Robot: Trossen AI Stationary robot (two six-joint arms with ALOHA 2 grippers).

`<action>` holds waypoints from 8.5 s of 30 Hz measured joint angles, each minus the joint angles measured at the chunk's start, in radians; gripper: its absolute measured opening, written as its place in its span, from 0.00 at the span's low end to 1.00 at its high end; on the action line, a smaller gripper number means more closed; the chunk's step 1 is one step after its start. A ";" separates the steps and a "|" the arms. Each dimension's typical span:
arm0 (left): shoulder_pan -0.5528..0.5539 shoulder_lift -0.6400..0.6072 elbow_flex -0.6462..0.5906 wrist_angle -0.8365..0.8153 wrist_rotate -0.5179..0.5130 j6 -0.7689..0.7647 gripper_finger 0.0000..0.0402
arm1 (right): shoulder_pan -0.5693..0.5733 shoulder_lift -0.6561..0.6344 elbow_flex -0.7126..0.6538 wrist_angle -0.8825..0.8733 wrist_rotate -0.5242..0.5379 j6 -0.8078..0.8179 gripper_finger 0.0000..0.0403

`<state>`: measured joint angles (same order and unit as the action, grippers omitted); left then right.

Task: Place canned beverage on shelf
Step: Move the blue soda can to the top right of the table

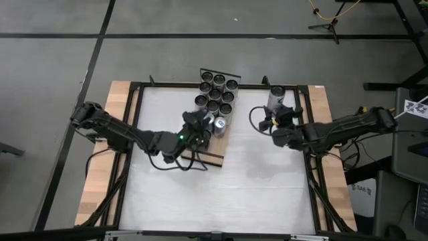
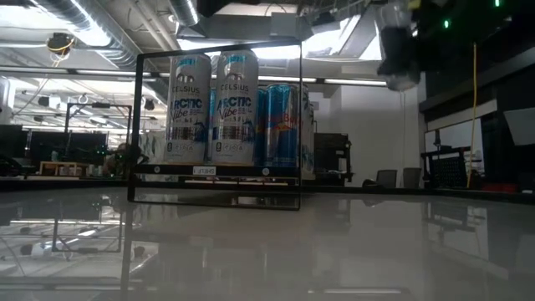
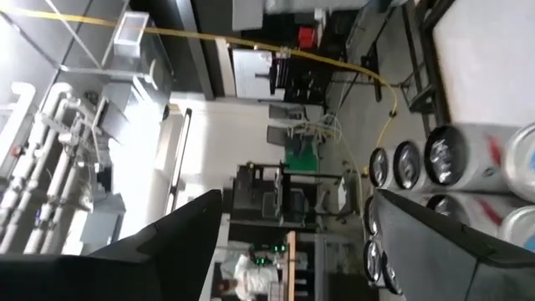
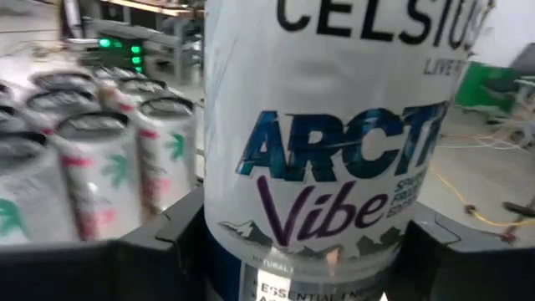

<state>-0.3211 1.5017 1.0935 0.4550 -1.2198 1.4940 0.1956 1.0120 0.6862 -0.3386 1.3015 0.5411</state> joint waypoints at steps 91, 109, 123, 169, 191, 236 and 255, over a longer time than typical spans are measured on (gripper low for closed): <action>0.804 -1.176 -1.086 -0.029 1.465 -1.572 0.75 | -0.002 0.667 -0.372 0.570 0.087 0.603 0.66; 0.775 -1.176 -1.086 -0.035 1.474 -1.544 0.75 | -0.002 0.677 -0.373 0.502 0.101 0.602 0.66; 0.774 -1.176 -1.086 -0.071 1.473 -1.537 0.75 | -0.002 0.823 -0.373 0.540 0.075 0.693 0.66; 0.774 -1.176 -1.086 -0.088 1.441 -1.535 0.75 | 0.001 0.780 -0.373 0.521 -0.090 0.681 0.97; 0.505 -1.341 -1.085 -0.088 1.310 -1.535 0.75 | 0.001 0.775 -0.373 0.522 -0.099 0.680 0.97; 0.481 -1.499 -1.085 -0.058 1.310 -1.535 0.75 | 0.001 0.740 -0.317 0.449 -0.180 0.587 0.97; 0.481 -1.499 -1.085 -0.128 1.316 -1.431 0.75 | 0.001 0.386 -0.319 -0.052 -0.448 0.572 0.97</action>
<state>0.1604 0.0025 0.0082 0.3274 0.0962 0.0632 0.1970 1.3983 0.3667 -0.3908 0.8533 1.1136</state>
